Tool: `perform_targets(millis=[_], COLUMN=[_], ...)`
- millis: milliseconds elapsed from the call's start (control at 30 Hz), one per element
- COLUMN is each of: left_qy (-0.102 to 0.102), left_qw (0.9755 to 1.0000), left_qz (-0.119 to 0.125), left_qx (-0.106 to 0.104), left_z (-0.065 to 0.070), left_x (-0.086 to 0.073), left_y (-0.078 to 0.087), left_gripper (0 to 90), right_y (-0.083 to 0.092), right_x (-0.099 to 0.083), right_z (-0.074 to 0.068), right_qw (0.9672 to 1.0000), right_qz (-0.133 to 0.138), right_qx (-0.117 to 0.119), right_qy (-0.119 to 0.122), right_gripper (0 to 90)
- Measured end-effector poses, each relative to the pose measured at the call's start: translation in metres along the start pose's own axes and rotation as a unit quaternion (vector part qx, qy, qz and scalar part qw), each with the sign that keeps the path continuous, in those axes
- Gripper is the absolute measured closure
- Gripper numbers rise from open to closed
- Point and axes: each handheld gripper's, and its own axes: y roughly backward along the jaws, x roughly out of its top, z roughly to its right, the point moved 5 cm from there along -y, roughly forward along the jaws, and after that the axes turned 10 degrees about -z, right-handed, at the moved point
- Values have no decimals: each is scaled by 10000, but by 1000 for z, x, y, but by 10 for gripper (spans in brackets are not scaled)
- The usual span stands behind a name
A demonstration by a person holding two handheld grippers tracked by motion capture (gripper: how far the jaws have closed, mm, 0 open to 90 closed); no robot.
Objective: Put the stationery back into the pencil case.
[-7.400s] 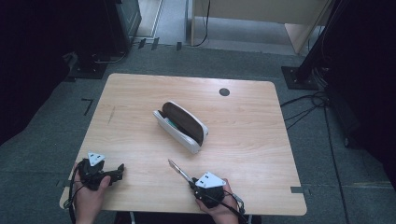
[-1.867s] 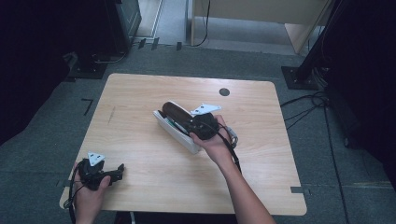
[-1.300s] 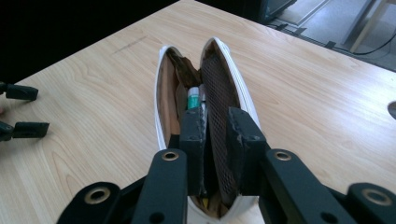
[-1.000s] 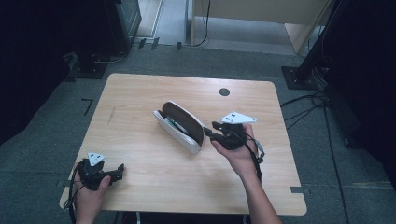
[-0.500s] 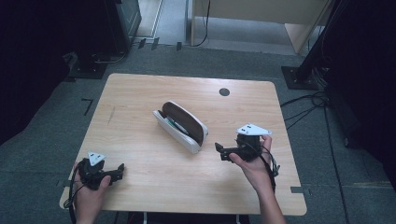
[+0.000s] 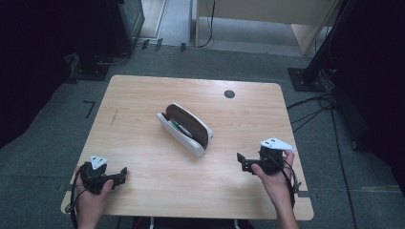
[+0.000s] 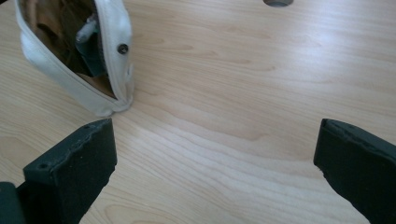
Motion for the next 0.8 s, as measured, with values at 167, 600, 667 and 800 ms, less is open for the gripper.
perform_targets(millis=[167,600,667,800], left_qy=[0,-3,-4,-3], left_qw=[10000,10000,10000,10000], left_qz=[0,0,0,-1], left_qx=[0,3,3,4], left_z=[0,0,0,0], left_x=[0,0,0,0], left_y=[0,0,0,0], left_gripper=[0,0,0,0], right_y=[-1,-17,-18,-18], right_x=[-12,-60,-67,-78], right_z=[10,44,50,59], right_qw=[9999,9972,9967,9952], right_qz=[-6,-257,-268,-291], right_qx=[-69,-409,-445,-544], right_qy=[-124,-565,-630,-758], right_gripper=[0,0,0,0])
